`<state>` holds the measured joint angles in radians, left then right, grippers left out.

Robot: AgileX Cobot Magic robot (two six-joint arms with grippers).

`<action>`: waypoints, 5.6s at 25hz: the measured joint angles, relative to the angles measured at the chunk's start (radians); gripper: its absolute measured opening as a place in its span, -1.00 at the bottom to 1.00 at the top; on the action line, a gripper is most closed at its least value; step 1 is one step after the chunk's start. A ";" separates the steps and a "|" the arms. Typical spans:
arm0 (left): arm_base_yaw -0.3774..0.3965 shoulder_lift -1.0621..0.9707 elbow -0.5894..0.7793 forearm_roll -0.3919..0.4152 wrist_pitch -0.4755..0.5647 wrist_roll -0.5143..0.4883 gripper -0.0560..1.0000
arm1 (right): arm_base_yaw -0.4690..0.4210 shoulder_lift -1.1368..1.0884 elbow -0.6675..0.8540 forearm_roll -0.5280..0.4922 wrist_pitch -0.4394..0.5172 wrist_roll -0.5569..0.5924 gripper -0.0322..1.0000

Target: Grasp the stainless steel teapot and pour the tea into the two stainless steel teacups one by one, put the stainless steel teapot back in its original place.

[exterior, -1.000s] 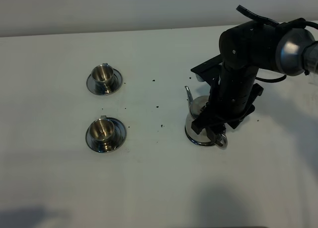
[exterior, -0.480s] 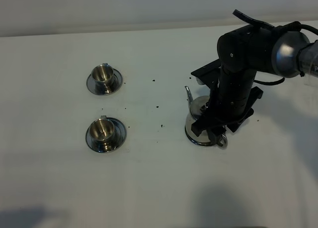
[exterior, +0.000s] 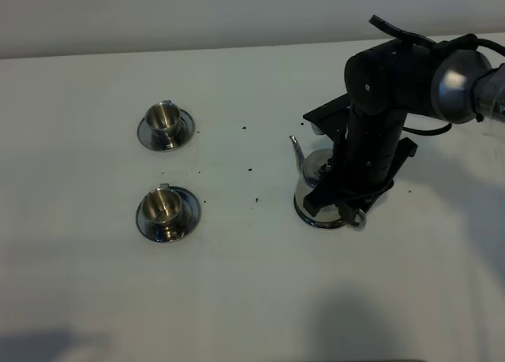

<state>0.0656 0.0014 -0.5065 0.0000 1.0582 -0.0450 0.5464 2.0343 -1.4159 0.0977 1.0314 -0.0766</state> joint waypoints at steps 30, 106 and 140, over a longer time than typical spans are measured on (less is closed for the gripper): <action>0.000 0.000 0.000 0.000 0.000 0.000 -0.16 | 0.000 -0.001 -0.026 -0.007 0.007 -0.028 -0.59; 0.000 0.000 0.000 0.000 0.000 0.000 -0.16 | 0.208 0.522 -1.005 -0.453 0.088 -0.339 -0.59; 0.000 0.000 0.000 0.000 0.000 0.000 -0.16 | 0.265 0.568 -1.007 -0.760 0.026 -0.433 -0.59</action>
<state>0.0656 0.0014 -0.5065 0.0000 1.0582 -0.0450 0.8116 2.6027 -2.4233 -0.6628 1.0571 -0.5091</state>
